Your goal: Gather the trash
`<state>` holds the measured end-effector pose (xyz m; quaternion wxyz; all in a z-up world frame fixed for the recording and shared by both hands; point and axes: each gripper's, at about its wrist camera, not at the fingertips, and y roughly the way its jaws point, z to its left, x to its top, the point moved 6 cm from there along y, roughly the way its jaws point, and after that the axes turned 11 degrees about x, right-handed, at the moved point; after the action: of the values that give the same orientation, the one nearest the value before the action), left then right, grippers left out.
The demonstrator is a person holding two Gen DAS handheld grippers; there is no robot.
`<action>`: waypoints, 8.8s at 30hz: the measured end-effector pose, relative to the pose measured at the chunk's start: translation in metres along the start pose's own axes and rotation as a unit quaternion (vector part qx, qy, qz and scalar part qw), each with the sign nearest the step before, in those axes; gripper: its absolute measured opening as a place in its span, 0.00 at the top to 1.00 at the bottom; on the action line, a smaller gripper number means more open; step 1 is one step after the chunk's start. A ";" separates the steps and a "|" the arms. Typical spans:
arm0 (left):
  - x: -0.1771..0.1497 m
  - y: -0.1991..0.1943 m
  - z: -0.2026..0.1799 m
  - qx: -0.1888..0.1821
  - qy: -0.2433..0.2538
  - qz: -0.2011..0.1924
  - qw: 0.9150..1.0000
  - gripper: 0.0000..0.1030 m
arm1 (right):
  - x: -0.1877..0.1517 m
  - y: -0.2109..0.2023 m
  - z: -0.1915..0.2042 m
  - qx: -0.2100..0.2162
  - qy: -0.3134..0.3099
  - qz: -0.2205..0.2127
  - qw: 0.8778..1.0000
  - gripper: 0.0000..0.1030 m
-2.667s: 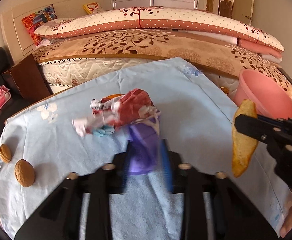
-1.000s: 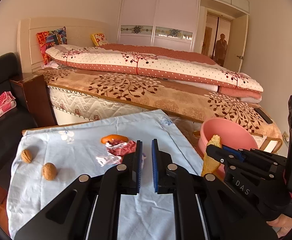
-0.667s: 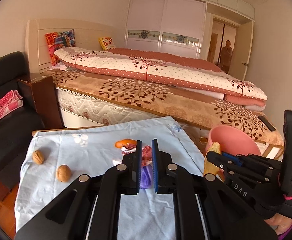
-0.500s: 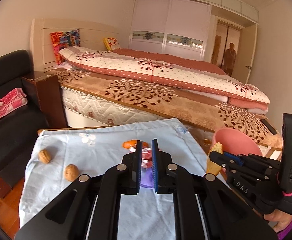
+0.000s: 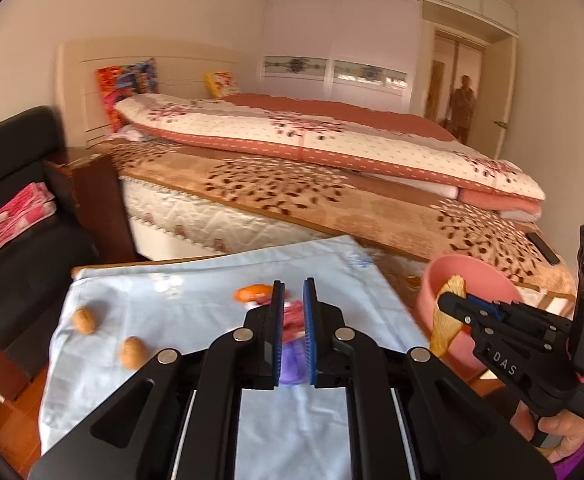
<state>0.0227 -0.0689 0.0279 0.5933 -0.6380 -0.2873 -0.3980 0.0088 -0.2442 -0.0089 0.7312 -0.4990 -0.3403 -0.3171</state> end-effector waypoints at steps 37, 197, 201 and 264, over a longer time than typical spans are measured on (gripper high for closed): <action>0.011 0.045 -0.211 -0.197 0.100 0.014 0.975 0.91 | -0.011 -0.047 -0.183 -0.174 0.102 -0.002 0.979 0.93; -0.031 0.086 -0.248 -0.169 0.096 0.057 0.979 0.58 | -0.021 -0.042 -0.205 -0.187 0.108 0.009 0.976 0.77; -0.027 0.083 -0.244 -0.165 0.091 0.055 0.981 0.58 | -0.020 -0.046 -0.203 -0.186 0.107 0.005 0.977 0.77; -0.014 0.030 -0.078 -0.029 0.012 0.013 0.999 0.47 | -0.014 -0.037 -0.018 -0.113 0.003 -0.019 0.993 0.51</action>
<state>0.0275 -0.1480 -0.0016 0.5833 -0.6538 -0.2601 -0.4058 -0.0259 -0.2709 -0.0065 0.6651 -0.5707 -0.3093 -0.3692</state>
